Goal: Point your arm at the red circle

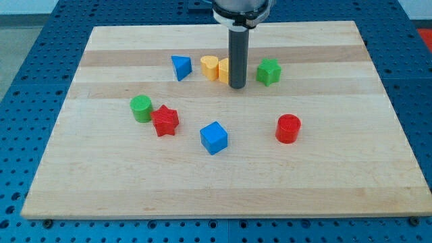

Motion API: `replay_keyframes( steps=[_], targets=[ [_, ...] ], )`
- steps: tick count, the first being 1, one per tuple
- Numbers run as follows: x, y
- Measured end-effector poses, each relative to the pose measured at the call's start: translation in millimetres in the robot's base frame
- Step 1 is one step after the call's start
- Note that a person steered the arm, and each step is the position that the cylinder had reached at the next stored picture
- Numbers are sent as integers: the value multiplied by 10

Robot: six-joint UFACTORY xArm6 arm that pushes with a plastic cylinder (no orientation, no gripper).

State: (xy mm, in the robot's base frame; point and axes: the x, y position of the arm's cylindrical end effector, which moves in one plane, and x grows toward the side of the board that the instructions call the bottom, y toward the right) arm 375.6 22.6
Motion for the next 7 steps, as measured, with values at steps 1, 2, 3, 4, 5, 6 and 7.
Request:
replay_keyframes(
  steps=[1,2,3,4,5,6,7],
  targets=[
    [-51,-7],
    [-81,-7],
    [-22,-5],
    [406,270],
    [581,1003],
    [742,1582],
    [1101,1642]
  ],
)
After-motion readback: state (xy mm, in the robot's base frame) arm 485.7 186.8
